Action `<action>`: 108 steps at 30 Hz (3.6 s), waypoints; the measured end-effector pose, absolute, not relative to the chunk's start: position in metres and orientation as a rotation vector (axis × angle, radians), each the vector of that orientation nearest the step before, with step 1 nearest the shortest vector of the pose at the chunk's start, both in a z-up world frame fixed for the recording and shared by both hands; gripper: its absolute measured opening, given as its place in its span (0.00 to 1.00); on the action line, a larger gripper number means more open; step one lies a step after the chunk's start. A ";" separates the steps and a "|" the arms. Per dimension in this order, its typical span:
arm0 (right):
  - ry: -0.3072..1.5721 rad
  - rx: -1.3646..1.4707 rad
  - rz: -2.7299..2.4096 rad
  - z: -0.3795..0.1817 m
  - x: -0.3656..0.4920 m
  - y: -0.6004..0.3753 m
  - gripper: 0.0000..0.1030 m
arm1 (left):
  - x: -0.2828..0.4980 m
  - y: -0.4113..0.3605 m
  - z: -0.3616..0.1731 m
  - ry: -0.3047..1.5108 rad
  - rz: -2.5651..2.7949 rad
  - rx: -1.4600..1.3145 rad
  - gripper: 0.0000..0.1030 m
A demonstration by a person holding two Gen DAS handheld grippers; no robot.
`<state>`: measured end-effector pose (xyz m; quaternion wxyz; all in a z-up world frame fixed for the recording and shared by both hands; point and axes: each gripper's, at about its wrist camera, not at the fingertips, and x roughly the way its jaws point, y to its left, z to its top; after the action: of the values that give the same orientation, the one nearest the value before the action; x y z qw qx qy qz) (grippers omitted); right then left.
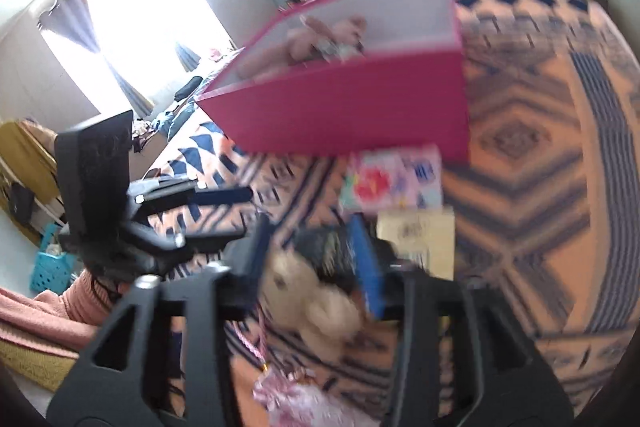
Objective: Organize objects
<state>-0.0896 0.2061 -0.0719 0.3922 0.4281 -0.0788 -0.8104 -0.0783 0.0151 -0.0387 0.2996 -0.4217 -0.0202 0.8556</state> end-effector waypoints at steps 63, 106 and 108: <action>0.249 0.971 -2.259 0.018 -0.240 0.153 0.20 | -0.225 0.087 0.014 -0.031 2.325 -1.169 0.50; 0.411 1.179 -1.903 -0.083 -0.030 0.201 0.48 | -0.021 0.035 0.001 -0.072 2.188 -0.953 0.64; 0.486 1.192 -1.823 -0.090 -0.023 0.190 0.48 | -0.016 0.031 -0.003 -0.082 2.196 -0.970 0.64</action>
<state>-0.0234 0.1903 -0.0905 0.4396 0.4797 0.1957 -0.7337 -0.0164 0.0315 -0.0034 0.3616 -0.3765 -0.0319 0.8523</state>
